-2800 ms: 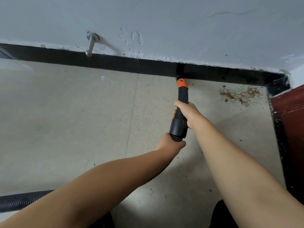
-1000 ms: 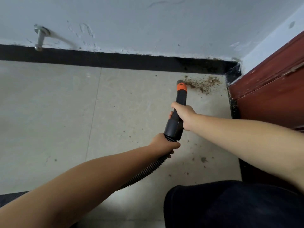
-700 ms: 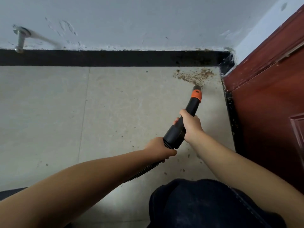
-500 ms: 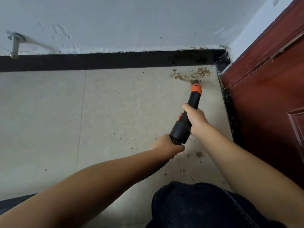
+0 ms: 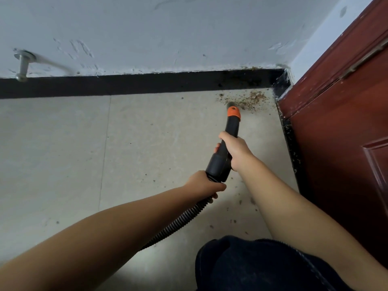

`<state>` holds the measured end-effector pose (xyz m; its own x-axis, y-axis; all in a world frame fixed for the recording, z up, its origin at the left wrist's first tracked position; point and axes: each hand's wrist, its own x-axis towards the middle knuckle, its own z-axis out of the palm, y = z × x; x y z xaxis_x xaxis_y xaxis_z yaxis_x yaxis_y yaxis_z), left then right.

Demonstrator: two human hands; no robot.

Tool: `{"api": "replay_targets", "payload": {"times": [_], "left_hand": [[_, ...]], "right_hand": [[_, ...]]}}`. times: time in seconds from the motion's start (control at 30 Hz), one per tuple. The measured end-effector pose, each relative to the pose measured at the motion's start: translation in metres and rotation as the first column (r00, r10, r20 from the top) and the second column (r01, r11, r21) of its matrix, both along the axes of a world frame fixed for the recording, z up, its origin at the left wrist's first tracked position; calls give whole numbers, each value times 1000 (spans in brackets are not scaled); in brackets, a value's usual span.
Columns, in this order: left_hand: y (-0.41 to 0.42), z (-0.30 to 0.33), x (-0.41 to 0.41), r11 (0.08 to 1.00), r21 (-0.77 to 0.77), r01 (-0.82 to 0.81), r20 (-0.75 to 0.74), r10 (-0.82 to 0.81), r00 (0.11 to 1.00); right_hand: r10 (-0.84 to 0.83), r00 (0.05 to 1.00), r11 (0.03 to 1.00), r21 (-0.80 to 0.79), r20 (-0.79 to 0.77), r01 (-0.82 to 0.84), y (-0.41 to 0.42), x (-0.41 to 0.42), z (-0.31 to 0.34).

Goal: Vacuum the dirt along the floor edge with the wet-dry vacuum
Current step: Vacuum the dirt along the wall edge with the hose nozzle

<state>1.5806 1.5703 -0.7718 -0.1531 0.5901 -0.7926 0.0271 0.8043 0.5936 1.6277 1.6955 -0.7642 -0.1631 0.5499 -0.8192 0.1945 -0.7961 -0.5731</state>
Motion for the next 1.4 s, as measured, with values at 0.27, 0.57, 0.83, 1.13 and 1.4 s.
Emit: {"api": "replay_targets", "payload": {"times": [0.27, 0.57, 0.83, 1.13, 1.4], "left_hand": [[31, 5, 36, 989, 74, 127, -80, -121, 990], [14, 0, 9, 988, 30, -154, 4, 154, 988], [22, -2, 24, 996, 39, -76, -48, 78, 996], [64, 3, 70, 993, 108, 49, -10, -48, 999], [71, 0, 74, 991, 106, 77, -3, -77, 997]], "right_hand": [[-181, 981, 984, 18, 66, 180, 29, 49, -2], [115, 993, 993, -25, -38, -116, 19, -6, 3], [4, 1000, 1000, 2, -11, -4, 26, 17, -4], [-169, 984, 985, -13, 58, 170, 66, 76, -3], [-174, 985, 983, -48, 11, 175, 73, 85, -9]]}}
